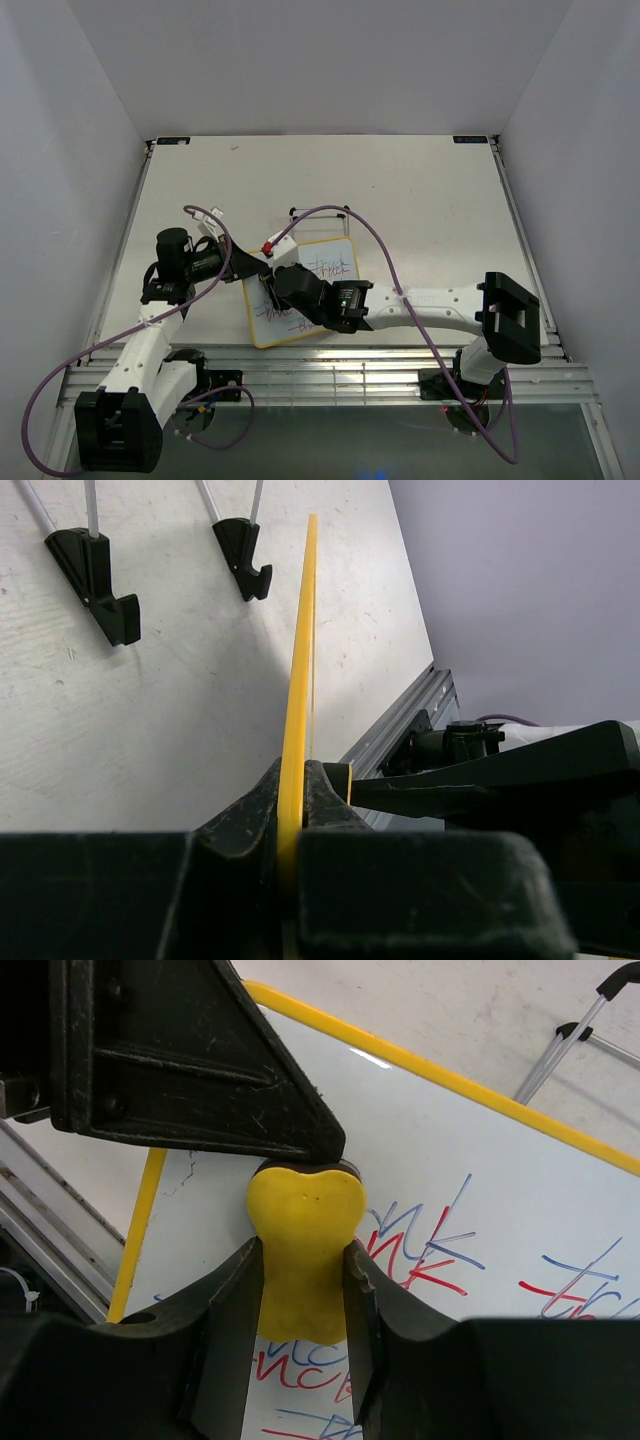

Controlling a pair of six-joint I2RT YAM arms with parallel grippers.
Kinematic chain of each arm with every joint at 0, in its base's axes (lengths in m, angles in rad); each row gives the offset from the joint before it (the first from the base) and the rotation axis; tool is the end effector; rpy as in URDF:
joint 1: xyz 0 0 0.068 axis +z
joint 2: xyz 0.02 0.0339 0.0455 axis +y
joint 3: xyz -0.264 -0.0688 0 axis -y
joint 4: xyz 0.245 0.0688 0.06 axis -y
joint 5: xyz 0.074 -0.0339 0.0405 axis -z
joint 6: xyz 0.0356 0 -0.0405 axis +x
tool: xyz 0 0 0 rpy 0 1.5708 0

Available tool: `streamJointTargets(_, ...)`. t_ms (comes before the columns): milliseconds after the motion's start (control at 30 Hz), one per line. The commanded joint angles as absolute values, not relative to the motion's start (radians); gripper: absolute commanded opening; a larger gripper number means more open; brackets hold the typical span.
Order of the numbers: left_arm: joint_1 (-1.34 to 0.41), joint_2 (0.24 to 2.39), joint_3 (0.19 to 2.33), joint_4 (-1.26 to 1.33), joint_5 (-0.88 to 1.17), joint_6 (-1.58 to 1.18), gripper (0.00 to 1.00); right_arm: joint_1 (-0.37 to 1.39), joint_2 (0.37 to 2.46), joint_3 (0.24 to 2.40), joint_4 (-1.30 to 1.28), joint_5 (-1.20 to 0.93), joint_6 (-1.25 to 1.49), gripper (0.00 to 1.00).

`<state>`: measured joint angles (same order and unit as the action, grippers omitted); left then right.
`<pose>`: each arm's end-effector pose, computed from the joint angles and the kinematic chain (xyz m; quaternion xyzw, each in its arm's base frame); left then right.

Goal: Erase the whiteboard

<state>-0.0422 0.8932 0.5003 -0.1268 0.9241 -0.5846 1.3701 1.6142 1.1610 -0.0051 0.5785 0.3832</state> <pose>0.1853 -0.0363 0.2334 0.0080 0.8060 -0.5053 0.3083 0.0931 0.3598 0.2780 -0.2529 0.7882 0.2340 0.5099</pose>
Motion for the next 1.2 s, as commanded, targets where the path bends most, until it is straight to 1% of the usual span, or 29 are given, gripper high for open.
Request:
streamJointTargets(0,-0.087,0.876,0.529,-0.106,1.023,-0.581,0.00,1.335,1.615,1.090,0.061,0.543,0.420,0.26)
streamJointTargets(133,-0.103,0.879,0.526,-0.100,1.034,-0.580,0.00,1.229,1.517,0.947,0.060,0.496,0.457,0.26)
streamJointTargets(233,-0.109,0.880,0.528,-0.097,1.034,-0.581,0.00,1.154,1.465,0.882,0.049,0.488,0.445,0.26)
streamJointTargets(333,-0.112,0.885,0.526,-0.097,1.034,-0.583,0.00,1.094,1.434,0.851,0.043,0.474,0.427,0.25)
streamJointTargets(467,-0.117,0.882,0.525,-0.098,1.023,-0.584,0.00,1.069,1.422,0.856,0.038,0.454,0.419,0.25)
streamJointTargets(567,-0.117,0.881,0.523,-0.097,1.019,-0.586,0.00,1.120,1.439,0.905,0.040,0.439,0.417,0.25)
streamJointTargets(600,-0.118,0.882,0.523,-0.098,1.016,-0.587,0.00,1.178,1.456,0.922,0.040,0.449,0.414,0.25)
streamJointTargets(700,-0.118,0.874,0.525,-0.098,1.014,-0.588,0.00,1.273,1.492,1.010,0.014,0.462,0.408,0.25)
streamJointTargets(800,-0.118,0.864,0.525,-0.098,1.012,-0.584,0.00,1.336,1.545,1.084,0.003,0.474,0.410,0.25)
streamJointTargets(1000,-0.118,0.841,0.528,-0.098,1.029,-0.581,0.00,1.351,1.638,1.166,-0.041,0.489,0.408,0.25)
streamJointTargets(1167,-0.117,0.804,0.535,-0.084,1.042,-0.580,0.00,1.351,1.643,1.143,-0.057,0.518,0.437,0.24)
